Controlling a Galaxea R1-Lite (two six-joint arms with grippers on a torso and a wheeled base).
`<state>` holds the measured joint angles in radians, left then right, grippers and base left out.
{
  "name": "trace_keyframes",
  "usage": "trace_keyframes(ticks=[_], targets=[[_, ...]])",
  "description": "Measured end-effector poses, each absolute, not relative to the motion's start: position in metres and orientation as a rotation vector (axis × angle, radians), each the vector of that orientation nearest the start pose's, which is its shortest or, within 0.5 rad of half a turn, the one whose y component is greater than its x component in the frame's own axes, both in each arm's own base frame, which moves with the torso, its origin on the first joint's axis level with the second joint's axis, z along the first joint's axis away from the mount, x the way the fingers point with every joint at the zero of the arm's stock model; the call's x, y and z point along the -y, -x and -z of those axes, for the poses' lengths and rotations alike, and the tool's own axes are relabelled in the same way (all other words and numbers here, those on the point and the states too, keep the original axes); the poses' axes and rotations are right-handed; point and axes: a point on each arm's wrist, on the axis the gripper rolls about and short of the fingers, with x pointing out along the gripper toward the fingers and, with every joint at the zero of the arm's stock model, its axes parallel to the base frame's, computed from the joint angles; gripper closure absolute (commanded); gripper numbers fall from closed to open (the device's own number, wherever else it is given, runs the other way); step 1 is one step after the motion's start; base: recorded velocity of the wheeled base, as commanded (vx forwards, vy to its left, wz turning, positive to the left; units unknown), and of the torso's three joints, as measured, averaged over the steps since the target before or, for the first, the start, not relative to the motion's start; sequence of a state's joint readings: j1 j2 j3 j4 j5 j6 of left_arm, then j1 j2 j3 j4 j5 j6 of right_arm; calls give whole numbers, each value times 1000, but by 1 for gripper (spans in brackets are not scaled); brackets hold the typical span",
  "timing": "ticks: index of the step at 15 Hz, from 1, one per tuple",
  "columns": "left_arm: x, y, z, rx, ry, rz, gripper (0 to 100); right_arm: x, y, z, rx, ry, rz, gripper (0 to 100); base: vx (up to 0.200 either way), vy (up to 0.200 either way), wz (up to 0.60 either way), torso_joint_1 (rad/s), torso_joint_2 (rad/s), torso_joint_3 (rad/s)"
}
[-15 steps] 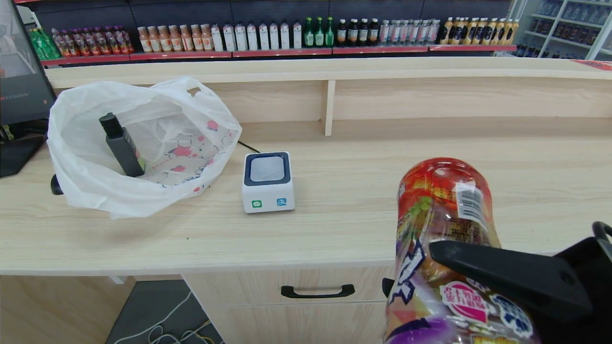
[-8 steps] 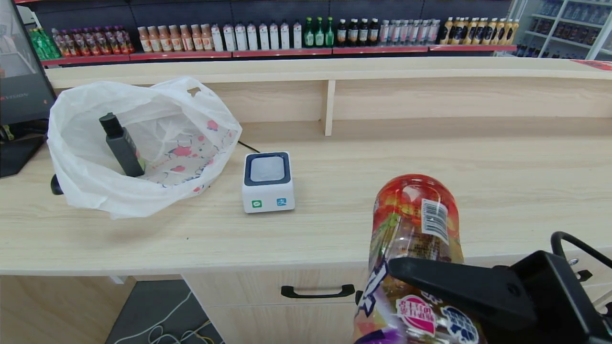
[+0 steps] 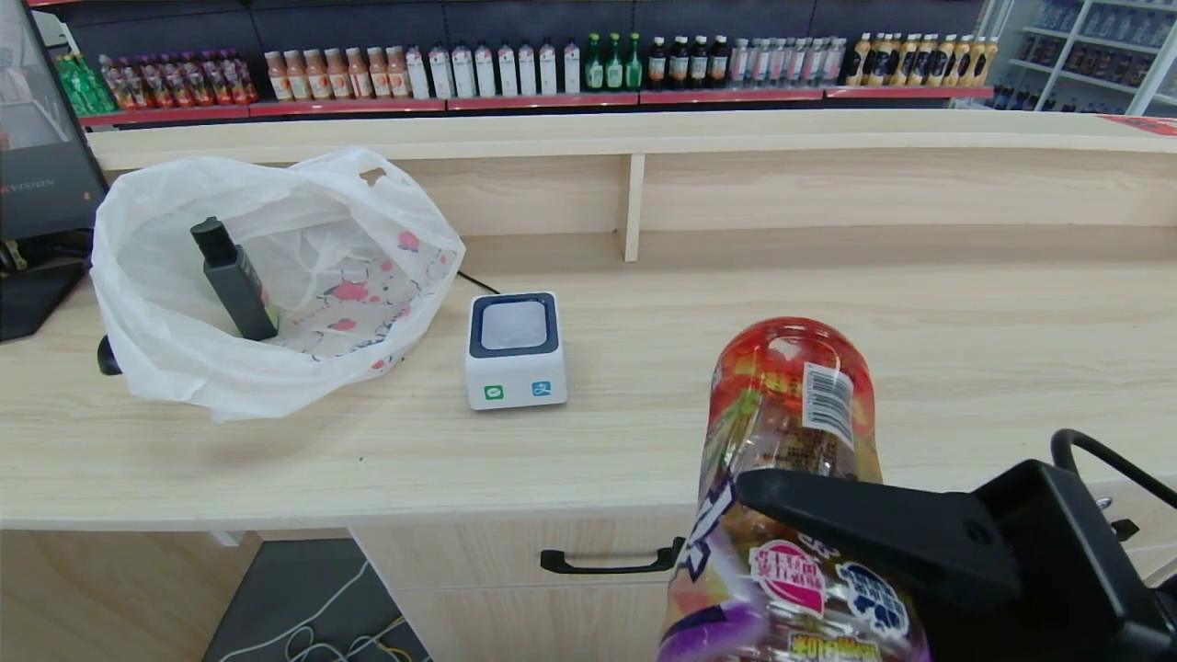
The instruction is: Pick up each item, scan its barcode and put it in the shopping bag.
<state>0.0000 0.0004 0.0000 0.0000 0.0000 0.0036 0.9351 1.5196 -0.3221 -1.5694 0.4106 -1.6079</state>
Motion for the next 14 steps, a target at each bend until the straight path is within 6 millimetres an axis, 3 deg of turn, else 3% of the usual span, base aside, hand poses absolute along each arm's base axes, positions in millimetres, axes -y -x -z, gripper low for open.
trace_keyframes(ticks=[4, 6, 11, 14], targets=[[0, 23, -75, 0, -4, 0, 0, -174, -126, -208, 1249, 1107, -732, 100, 0, 0, 0, 0, 0, 0], [0, 23, -75, 0, -4, 0, 0, -163, -135, -199, 1075, 978, -820, 100, 0, 0, 0, 0, 0, 0], [0, 23, -75, 0, -4, 0, 0, -112, -158, -189, 710, 713, -775, 100, 0, 0, 0, 0, 0, 0], [0, 23, -75, 0, -4, 0, 0, -82, -151, -173, 518, 576, -728, 100, 0, 0, 0, 0, 0, 0]])
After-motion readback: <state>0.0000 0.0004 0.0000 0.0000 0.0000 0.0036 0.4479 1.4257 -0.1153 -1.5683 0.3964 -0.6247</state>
